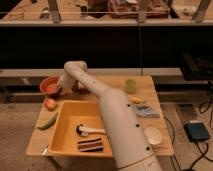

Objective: Stack bowls into tray

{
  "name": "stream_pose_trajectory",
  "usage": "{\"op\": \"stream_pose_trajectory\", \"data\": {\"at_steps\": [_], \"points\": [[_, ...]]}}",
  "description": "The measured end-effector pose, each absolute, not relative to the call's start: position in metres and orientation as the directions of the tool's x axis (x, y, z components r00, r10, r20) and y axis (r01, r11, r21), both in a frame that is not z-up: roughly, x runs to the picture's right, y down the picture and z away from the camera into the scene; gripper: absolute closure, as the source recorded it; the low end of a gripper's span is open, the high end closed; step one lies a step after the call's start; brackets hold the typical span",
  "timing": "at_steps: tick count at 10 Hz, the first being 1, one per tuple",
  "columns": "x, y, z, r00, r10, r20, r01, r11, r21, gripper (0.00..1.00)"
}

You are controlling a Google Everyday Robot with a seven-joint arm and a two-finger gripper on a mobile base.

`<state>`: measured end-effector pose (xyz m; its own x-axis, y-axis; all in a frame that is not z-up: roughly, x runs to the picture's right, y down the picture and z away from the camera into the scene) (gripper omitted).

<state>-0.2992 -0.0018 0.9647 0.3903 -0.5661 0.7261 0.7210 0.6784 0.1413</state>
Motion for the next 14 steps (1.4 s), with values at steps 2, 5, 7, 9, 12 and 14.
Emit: {"op": "stream_pose_trajectory", "data": {"at_steps": [2, 5, 7, 9, 12, 14], "points": [[-0.2987, -0.0021, 0.9642, 0.388, -0.566, 0.727, 0.723, 0.676, 0.141, 0.85], [-0.2974, -0.0028, 0.9639, 0.385, -0.567, 0.728, 0.726, 0.673, 0.140, 0.96], [-0.2984, -0.0028, 0.9627, 0.381, -0.570, 0.728, 0.726, 0.672, 0.145, 0.96], [-0.2994, -0.0036, 0.9611, 0.379, -0.573, 0.727, 0.725, 0.672, 0.151, 0.96], [-0.2990, -0.0054, 0.9596, 0.374, -0.576, 0.727, 0.724, 0.671, 0.160, 0.96], [-0.2973, -0.0115, 0.9554, 0.376, -0.576, 0.726, 0.710, 0.682, 0.175, 0.96]]}}
